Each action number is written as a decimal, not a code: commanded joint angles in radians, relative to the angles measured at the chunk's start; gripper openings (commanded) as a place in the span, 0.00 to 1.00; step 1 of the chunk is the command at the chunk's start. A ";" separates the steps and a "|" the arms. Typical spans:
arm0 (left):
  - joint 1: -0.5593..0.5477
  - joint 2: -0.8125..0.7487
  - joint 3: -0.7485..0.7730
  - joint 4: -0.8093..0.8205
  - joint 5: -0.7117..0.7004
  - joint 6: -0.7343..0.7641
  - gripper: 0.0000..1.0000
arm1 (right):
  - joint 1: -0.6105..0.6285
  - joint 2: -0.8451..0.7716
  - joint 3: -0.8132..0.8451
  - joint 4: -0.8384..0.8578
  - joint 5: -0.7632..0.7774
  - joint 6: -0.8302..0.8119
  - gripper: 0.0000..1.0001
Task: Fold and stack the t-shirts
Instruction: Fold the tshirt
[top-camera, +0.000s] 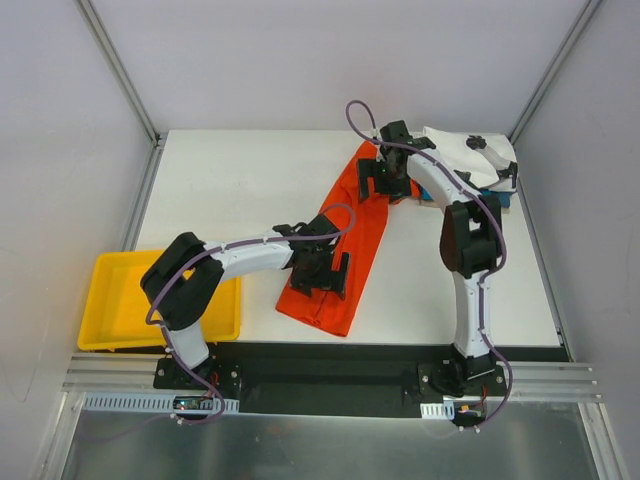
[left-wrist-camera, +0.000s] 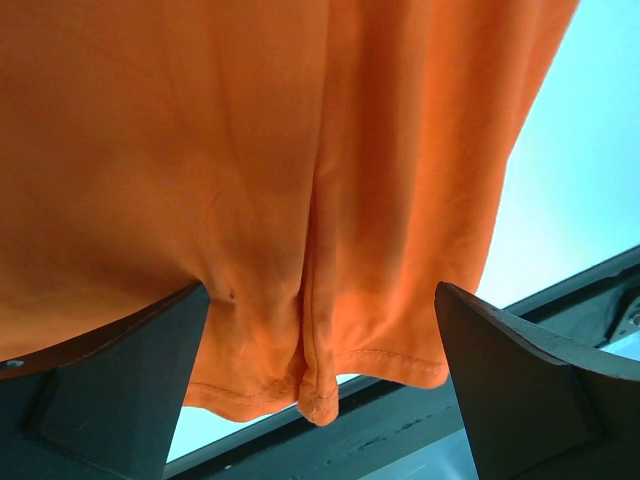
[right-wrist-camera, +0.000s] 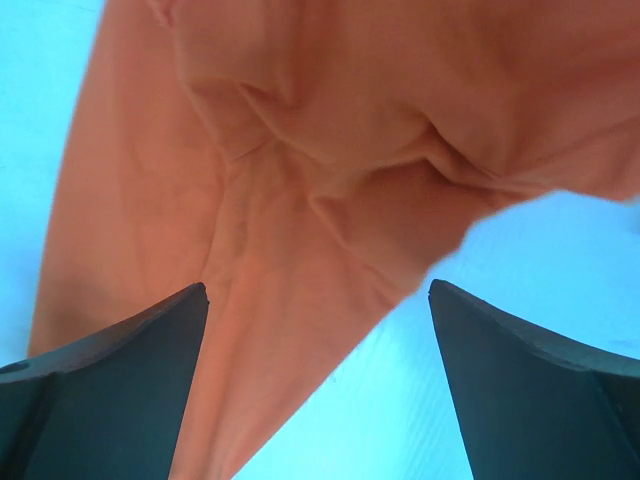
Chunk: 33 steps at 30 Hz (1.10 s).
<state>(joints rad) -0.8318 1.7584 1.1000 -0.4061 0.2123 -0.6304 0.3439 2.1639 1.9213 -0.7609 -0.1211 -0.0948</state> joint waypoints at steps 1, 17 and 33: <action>-0.009 -0.028 -0.072 0.000 0.032 0.012 0.99 | 0.013 0.137 0.131 -0.066 -0.100 -0.038 0.97; -0.093 -0.212 -0.299 0.076 0.110 -0.115 0.99 | 0.086 0.369 0.432 -0.115 -0.173 -0.114 0.96; -0.109 0.006 -0.035 0.133 0.208 -0.058 0.99 | -0.052 0.387 0.475 0.250 -0.164 -0.072 0.96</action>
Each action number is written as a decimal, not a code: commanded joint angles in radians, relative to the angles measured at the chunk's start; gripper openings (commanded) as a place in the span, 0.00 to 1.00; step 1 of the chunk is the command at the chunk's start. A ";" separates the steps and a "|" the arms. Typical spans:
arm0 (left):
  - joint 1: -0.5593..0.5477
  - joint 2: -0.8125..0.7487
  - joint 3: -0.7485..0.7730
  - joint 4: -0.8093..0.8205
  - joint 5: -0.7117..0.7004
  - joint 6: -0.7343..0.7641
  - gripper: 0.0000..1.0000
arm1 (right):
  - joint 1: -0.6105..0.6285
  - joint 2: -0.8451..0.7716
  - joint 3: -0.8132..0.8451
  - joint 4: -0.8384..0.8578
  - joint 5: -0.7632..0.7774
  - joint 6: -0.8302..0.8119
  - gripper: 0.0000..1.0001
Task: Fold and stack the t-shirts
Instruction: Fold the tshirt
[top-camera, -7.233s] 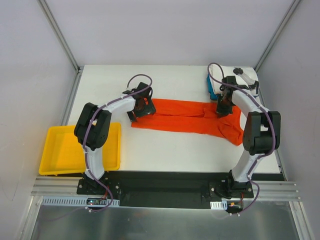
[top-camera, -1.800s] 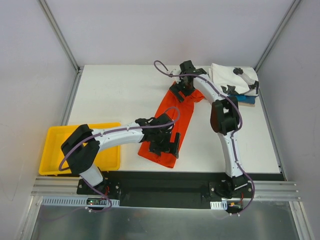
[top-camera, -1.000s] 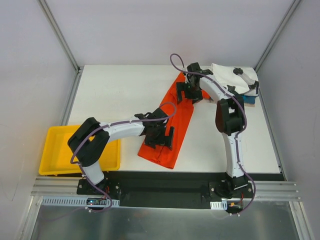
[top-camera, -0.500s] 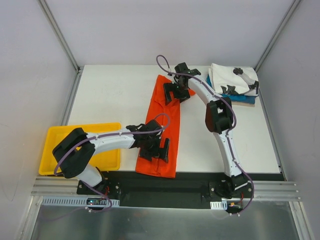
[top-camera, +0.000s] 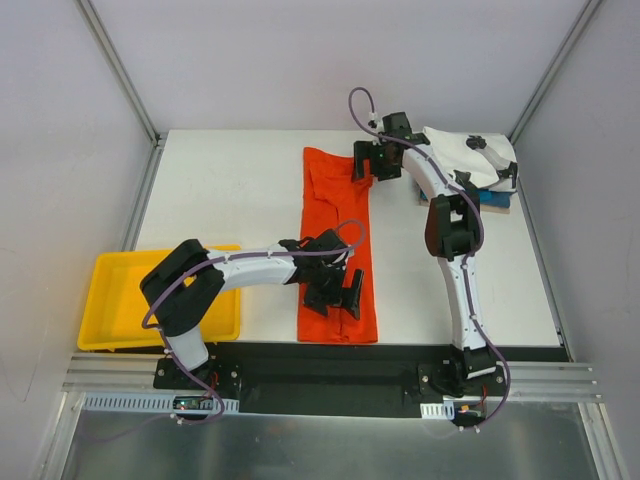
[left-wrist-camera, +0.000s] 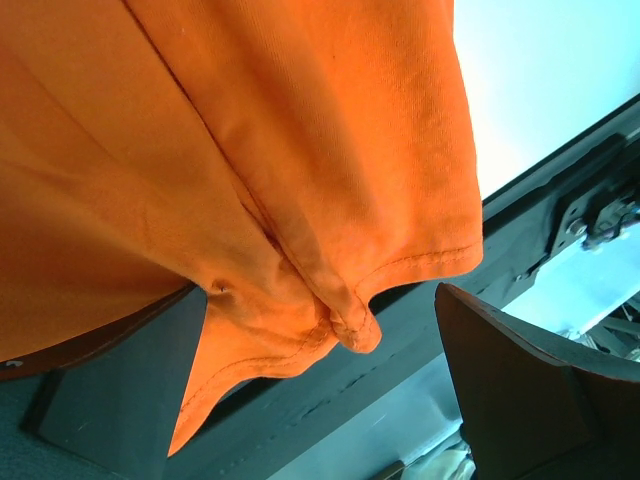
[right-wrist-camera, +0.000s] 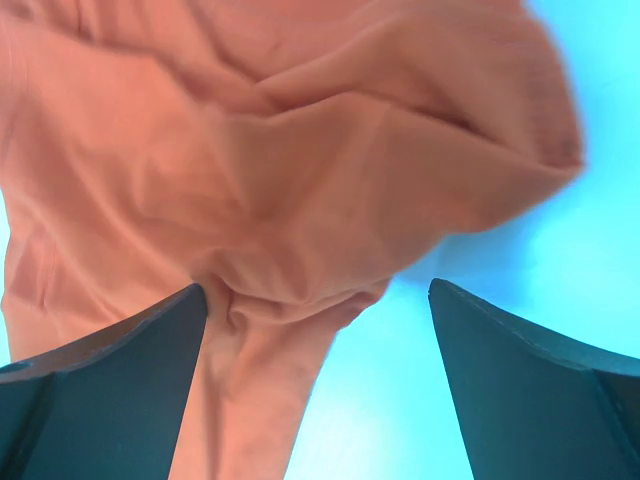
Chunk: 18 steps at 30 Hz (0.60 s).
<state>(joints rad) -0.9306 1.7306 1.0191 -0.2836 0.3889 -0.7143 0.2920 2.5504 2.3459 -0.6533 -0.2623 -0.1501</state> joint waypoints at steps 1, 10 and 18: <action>-0.010 0.043 0.050 0.011 0.037 0.026 0.99 | -0.001 0.004 0.050 0.176 -0.025 -0.020 0.96; -0.010 0.069 0.065 0.011 0.090 0.012 0.99 | -0.005 0.057 0.079 0.369 -0.058 0.092 0.96; -0.008 0.066 0.061 -0.002 0.108 0.027 0.99 | -0.017 0.090 0.099 0.498 -0.074 0.139 0.96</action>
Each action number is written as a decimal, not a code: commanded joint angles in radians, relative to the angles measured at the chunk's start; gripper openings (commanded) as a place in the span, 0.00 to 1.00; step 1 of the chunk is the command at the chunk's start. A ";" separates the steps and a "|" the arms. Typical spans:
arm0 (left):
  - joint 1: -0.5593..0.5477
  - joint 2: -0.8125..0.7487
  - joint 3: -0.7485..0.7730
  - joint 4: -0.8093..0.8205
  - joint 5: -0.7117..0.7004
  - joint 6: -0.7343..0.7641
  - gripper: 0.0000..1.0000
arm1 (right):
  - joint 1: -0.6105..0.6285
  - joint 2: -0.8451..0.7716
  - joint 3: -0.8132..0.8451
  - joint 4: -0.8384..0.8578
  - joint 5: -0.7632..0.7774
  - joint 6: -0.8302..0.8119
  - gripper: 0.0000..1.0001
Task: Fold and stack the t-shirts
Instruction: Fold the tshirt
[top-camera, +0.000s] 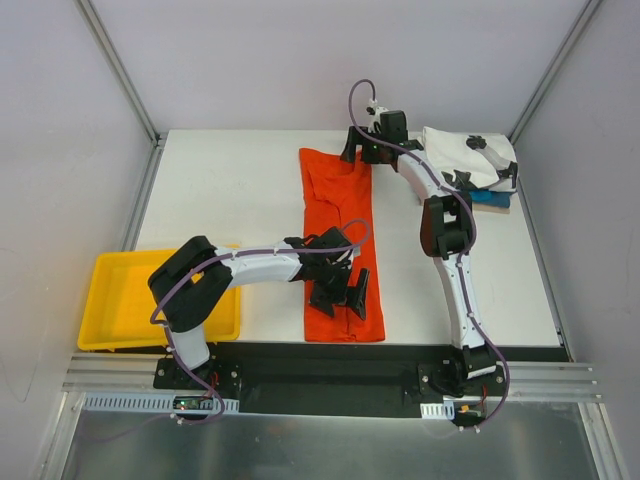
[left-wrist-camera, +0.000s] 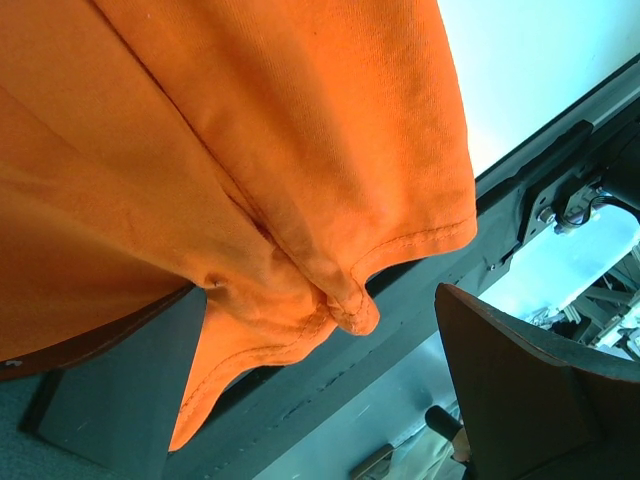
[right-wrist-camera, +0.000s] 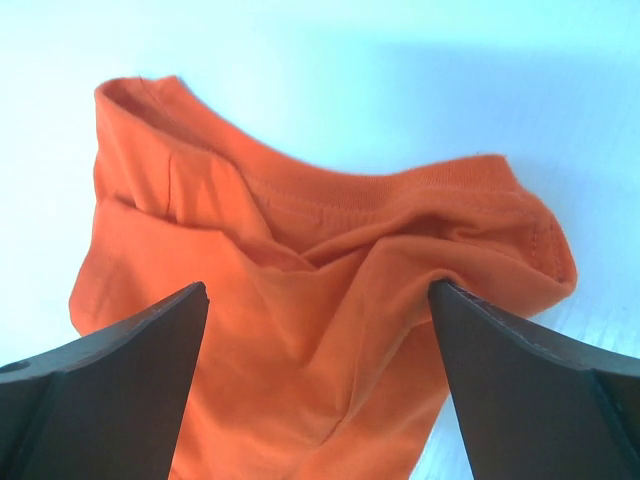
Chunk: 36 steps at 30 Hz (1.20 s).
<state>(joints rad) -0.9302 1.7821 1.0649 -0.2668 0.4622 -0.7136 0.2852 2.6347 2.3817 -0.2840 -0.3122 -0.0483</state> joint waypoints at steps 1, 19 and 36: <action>-0.009 0.017 0.021 -0.020 0.036 0.032 0.99 | -0.012 0.008 0.066 0.156 -0.009 0.036 0.96; -0.004 -0.049 0.124 -0.055 -0.057 0.101 0.99 | -0.014 -0.318 -0.134 0.108 0.028 -0.042 0.96; 0.041 -0.636 -0.267 -0.193 -0.338 -0.039 0.99 | -0.008 -1.358 -1.427 -0.044 0.145 0.249 0.96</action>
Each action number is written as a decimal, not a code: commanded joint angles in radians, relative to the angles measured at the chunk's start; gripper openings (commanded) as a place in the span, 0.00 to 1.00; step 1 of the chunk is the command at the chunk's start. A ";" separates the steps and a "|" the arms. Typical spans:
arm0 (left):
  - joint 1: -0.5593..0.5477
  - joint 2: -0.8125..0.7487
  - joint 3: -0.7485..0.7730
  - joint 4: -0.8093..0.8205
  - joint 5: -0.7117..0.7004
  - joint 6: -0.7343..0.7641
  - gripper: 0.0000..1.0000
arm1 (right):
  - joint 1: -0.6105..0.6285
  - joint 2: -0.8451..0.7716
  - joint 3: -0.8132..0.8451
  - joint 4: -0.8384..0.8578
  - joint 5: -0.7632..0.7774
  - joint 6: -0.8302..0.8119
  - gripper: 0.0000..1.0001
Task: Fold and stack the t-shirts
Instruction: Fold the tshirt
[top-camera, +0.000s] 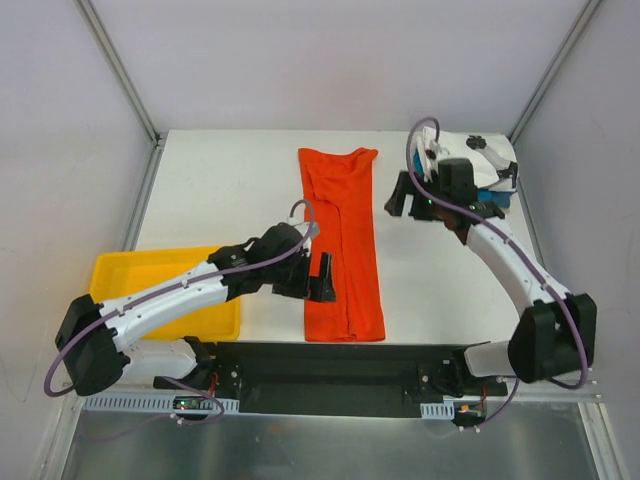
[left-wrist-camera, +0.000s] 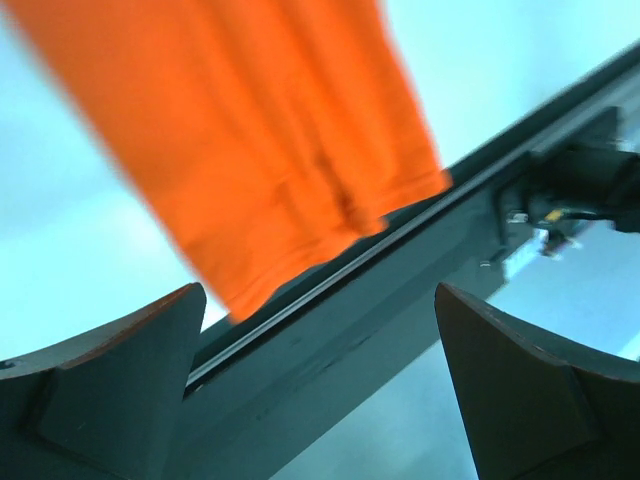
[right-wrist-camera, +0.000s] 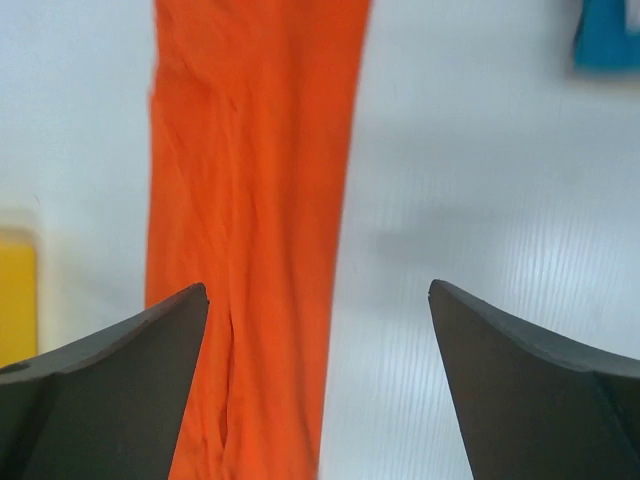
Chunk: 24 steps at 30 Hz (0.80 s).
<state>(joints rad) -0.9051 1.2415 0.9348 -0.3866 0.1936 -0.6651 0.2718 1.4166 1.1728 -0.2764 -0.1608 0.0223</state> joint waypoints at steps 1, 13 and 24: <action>0.015 -0.111 -0.160 -0.074 -0.065 -0.105 0.99 | 0.010 -0.174 -0.258 -0.064 -0.022 0.194 0.97; 0.009 -0.037 -0.363 0.164 0.081 -0.277 0.86 | 0.228 -0.547 -0.639 -0.294 -0.123 0.329 0.99; 0.009 0.125 -0.355 0.221 0.159 -0.298 0.42 | 0.329 -0.499 -0.754 -0.221 -0.301 0.369 0.93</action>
<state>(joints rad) -0.8932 1.3418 0.5755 -0.1925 0.3016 -0.9443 0.5705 0.8967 0.4313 -0.5365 -0.3908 0.3511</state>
